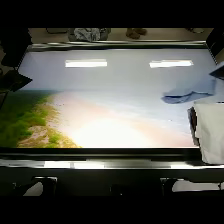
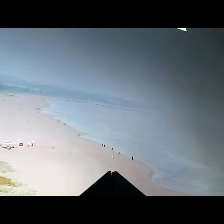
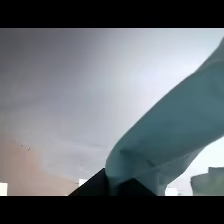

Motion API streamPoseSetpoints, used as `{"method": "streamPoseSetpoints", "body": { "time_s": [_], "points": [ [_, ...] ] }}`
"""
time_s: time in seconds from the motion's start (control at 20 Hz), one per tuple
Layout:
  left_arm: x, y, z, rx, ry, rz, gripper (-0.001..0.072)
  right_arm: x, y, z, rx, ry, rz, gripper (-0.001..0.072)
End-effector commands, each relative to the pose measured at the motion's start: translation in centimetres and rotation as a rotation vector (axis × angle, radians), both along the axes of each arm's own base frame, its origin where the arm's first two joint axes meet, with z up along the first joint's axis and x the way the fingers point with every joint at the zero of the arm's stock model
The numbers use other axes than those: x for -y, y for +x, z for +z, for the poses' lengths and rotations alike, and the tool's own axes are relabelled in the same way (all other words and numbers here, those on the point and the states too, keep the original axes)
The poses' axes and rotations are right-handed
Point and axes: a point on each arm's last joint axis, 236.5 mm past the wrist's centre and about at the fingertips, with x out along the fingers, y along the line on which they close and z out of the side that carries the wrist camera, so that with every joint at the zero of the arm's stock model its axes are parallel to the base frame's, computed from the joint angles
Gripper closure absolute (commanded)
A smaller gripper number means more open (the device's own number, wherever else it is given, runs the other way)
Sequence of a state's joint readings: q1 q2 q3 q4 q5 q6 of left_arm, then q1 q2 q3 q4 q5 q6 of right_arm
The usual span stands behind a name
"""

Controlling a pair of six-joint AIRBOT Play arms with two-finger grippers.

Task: Fold the shirts.

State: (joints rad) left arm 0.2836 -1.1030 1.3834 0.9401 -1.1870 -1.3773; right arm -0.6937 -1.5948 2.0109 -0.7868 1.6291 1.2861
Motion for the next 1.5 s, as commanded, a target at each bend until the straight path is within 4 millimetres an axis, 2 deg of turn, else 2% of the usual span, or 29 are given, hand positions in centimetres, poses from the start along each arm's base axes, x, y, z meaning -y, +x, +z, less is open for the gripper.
{"method": "streamPoseSetpoints", "body": {
  "time_s": [0.0,0.2,0.35,0.45,0.55,0.65,0.75,0.95,1.0,1.1,1.15,1.2,1.25,1.3,1.35,1.4,1.45],
  "points": [
    [0.0,0.0,-0.2,0.003,0.012,-0.012,0.0671,6.2,-4.2,1.9,-0.002,-0.004,-0.184,0.0667],
    [0.1,-0.3,-1.9,-0.028,0.016,-0.026,0.0671,9.7,-8.8,3.6,-0.005,-0.024,-0.304,0.0667],
    [0.2,-0.7,-3.6,-0.06,0.017,-0.04,0.0671,11.6,-12.2,4.3,-0.032,-0.025,-0.403,0.0667],
    [0.2,-0.8,-4.2,-0.071,0.018,-0.044,0.0671,11.7,-15.1,3.2,-0.129,-0.034,-0.421,0.0667],
    [0.4,-0.6,-3.9,-0.052,0.011,-0.051,0.0671,13.0,-17.7,2.2,-0.229,-0.115,-0.5,0.0668],
    [0.9,-0.2,-3.2,-0.023,-0.015,-0.058,0.0671,14.6,-21.3,1.1,-0.359,-0.212,-0.615,0.0668],
    [1.4,-0.1,-2.8,-0.013,-0.042,-0.064,0.0671,14.0,-24.5,-1.7,-0.497,-0.212,-0.661,0.0668],
    [1.8,0.0,-2.5,0.003,-0.041,-0.077,0.0671,10.3,-32.3,-11.2,-0.853,-0.184,-0.626,0.0666],
    [1.9,0.1,-2.4,0.005,-0.046,-0.076,0.0671,9.8,-33.4,-13.2,-0.89,-0.191,-0.628,0.0666],
    [2.0,0.2,-2.2,0.013,-0.059,-0.076,0.0671,8.8,-33.8,-16.6,-0.907,-0.165,-0.642,0.0656],
    [2.3,0.2,-1.9,0.017,-0.073,-0.078,0.0671,8.9,-33.8,-17.7,-0.906,-0.162,-0.658,0.0472],
    [2.5,0.2,-1.7,0.023,-0.087,-0.082,0.0671,9.6,-33.3,-17.9,-0.876,-0.189,-0.653,0.0135],
    [2.7,0.2,-1.4,0.03,-0.099,-0.084,0.0671,11.3,-32.6,-17.2,-0.817,-0.262,-0.649,-0.0002],
    [2.8,0.2,-1.0,0.038,-0.099,-0.086,0.0671,13.0,-31.8,-15.7,-0.761,-0.321,-0.67,-0.0008],
    [2.8,0.3,-0.4,0.052,-0.095,-0.086,0.0671,15.3,-30.6,-12.9,-0.672,-0.401,-0.715,-0.0008],
    [2.7,0.5,0.6,0.074,-0.088,-0.087,0.0672,18.3,-28.3,-8.4,-0.511,-0.505,-0.78,-0.0007],
    [2.6,0.7,2.0,0.109,-0.076,-0.086,0.0672,21.4,-25.5,-2.1,-0.289,-0.631,-0.852,0.0002]
  ]
}}
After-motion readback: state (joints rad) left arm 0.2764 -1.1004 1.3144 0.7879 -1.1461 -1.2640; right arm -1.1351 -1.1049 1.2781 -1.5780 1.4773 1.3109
